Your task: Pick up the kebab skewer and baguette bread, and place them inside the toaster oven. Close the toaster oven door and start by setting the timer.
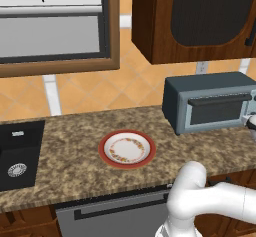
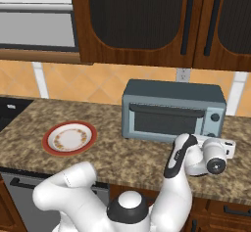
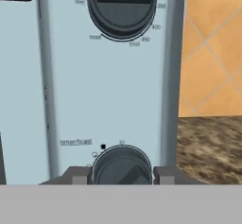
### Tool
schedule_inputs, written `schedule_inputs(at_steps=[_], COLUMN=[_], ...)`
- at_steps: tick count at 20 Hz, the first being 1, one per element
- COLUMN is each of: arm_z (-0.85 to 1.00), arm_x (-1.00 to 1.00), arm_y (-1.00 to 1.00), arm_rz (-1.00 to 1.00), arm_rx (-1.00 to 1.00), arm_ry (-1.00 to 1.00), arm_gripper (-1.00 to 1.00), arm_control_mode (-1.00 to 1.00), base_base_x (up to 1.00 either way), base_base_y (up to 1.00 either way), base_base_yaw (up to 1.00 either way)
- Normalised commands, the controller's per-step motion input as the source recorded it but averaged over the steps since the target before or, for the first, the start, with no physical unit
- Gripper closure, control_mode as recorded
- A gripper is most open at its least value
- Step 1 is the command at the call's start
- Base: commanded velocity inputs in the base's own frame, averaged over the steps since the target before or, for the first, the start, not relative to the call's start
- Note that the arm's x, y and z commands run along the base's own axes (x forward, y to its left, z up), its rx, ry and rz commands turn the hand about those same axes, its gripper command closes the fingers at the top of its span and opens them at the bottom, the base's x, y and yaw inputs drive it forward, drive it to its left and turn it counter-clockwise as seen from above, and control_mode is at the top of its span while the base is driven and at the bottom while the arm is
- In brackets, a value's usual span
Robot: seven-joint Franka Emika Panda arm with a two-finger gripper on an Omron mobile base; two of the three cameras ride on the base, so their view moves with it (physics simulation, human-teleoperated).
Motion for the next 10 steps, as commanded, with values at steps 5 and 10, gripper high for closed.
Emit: schedule_inputs(at_steps=[5,10], arm_z=[0.0,0.0], arm_x=[0.08,0.23], arm_y=[0.0,0.0], arm_rz=[0.03,0.07], arm_rx=[0.02,0.0], arm_ry=[0.0,0.0], arm_gripper=[1.0,1.0], arm_control_mode=[-1.0,-1.0], base_base_x=[0.0,0.0], base_base_y=[0.0,0.0], base_base_yaw=[0.0,0.0])
